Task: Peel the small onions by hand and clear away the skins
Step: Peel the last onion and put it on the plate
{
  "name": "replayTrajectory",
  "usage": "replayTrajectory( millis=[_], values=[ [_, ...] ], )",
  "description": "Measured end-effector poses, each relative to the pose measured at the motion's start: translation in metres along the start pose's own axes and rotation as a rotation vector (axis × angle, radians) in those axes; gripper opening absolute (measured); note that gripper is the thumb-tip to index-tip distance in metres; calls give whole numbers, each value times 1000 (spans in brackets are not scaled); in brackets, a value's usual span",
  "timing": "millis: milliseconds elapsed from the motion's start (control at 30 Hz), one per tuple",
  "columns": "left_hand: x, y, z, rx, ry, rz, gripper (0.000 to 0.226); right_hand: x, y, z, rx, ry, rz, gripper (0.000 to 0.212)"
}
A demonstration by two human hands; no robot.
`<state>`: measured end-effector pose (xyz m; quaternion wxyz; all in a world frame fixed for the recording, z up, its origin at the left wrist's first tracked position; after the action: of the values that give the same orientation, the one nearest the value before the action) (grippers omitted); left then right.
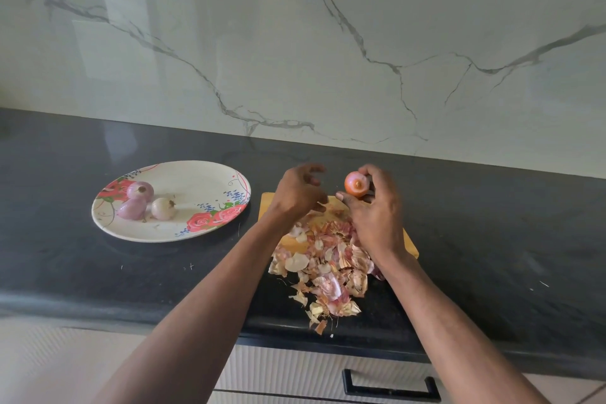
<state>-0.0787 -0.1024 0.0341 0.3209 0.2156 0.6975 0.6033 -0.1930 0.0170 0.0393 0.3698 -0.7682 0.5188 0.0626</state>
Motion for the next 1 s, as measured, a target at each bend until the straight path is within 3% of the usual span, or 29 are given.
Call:
replayTrajectory(
  millis=[67,167,300,600,1000],
  values=[
    [2,4,2,24,-79,141,36,-1,0,0,27,1,6,44],
    [5,7,4,24,-136,321,20,-1,0,0,30,-21,-1,44],
    [8,8,4,29,-160,408,19,2,1,-1,19,-55,3,42],
    [12,14,10,89,-146,396,7,3,-1,0,-16,-65,7,38],
    [16,11,8,134,-23,313,22,6,-2,1,10,-41,-17,34]
  ],
)
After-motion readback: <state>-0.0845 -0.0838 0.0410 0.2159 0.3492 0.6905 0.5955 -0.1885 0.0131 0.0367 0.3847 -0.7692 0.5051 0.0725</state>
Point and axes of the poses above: each hand's wrist, its own z-axis away from the middle knuckle, its own x-axis out of the palm, y = z × x, the point moved 5 cm from there along -z, towards the middle knuckle, and after that the axes turned 12 degrees about -y, right-handed, at the moved point
